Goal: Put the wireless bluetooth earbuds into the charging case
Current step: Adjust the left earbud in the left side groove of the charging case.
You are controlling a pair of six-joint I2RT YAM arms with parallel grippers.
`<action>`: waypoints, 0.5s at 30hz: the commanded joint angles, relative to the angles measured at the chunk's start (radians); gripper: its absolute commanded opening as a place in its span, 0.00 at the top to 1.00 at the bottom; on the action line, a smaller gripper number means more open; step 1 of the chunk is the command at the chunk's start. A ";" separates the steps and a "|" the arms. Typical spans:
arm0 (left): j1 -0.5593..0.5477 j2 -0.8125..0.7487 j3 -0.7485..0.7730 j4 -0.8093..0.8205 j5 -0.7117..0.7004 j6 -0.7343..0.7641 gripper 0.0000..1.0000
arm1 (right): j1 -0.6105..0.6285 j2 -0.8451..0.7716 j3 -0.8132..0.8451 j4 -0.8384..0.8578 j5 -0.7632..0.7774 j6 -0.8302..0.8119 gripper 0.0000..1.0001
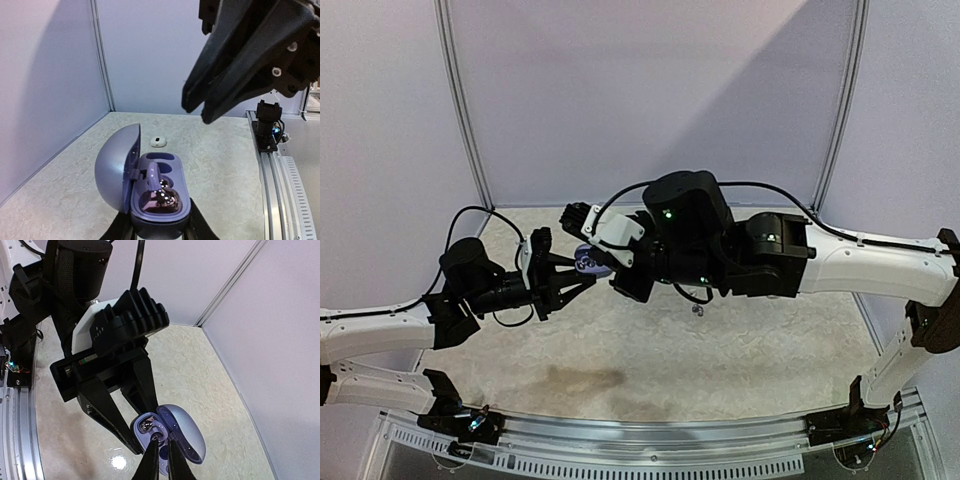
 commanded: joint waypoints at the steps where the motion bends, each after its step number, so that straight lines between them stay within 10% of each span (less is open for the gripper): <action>1: 0.002 -0.011 0.009 0.014 0.000 -0.005 1.00 | -0.018 0.021 0.023 0.030 0.002 -0.023 0.94; 15: 0.002 -0.016 0.011 0.012 -0.004 -0.007 1.00 | -0.025 0.083 0.004 0.058 -0.080 0.017 0.96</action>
